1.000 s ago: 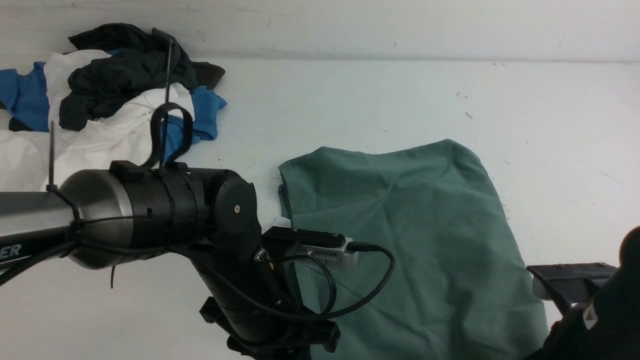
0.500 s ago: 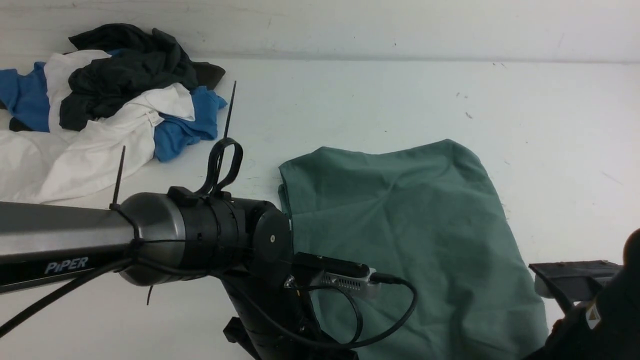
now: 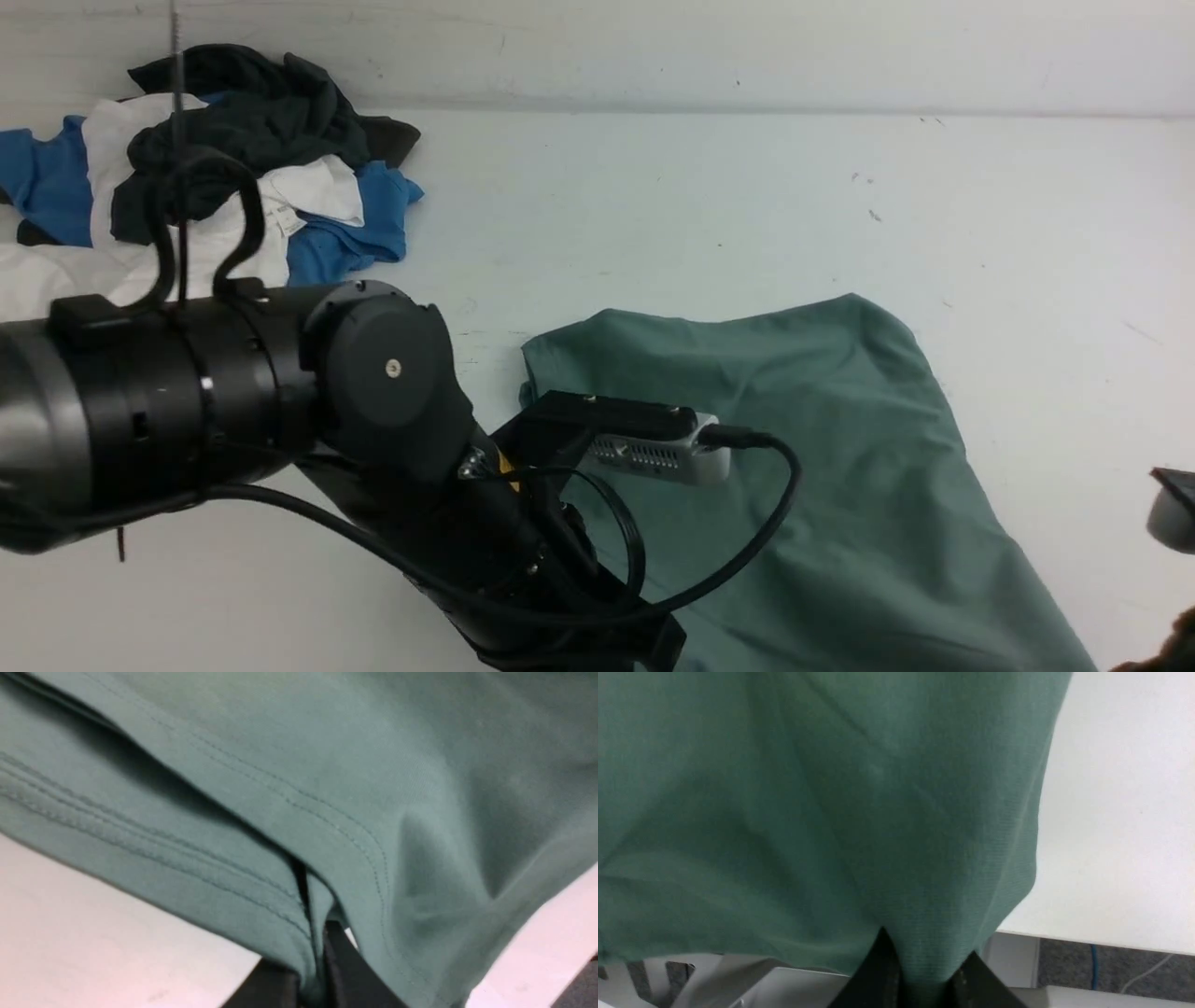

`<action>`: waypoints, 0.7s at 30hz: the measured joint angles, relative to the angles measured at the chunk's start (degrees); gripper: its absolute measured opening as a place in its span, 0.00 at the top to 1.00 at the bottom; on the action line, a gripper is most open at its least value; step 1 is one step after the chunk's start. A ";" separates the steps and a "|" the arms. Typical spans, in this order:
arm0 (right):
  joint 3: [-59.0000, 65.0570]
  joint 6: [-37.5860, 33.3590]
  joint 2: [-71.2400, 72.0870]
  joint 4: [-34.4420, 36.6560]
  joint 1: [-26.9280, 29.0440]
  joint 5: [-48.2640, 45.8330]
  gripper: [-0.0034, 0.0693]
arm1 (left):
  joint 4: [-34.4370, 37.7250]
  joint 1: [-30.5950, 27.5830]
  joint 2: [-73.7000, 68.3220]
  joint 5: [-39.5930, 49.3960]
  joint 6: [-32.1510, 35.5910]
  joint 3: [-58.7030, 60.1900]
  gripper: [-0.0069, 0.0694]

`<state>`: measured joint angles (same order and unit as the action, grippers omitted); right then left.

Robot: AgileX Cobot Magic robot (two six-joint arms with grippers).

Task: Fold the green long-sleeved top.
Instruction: Use both arms to drag the lower edge of the fabric forward and fold it over the upper edge

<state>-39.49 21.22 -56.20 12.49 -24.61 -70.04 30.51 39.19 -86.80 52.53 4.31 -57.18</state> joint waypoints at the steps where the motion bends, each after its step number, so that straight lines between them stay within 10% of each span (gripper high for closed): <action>1: 0.00 0.37 0.83 0.00 0.00 -0.12 0.87 | 0.16 0.00 0.56 0.06 0.00 0.00 0.90; 21: 0.00 -7.69 -10.90 -2.51 0.00 3.71 0.87 | 0.61 0.00 1.57 0.27 0.00 1.43 0.90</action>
<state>-39.49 13.53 -67.10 9.98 -24.61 -66.34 31.12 39.19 -85.23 52.80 4.31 -55.75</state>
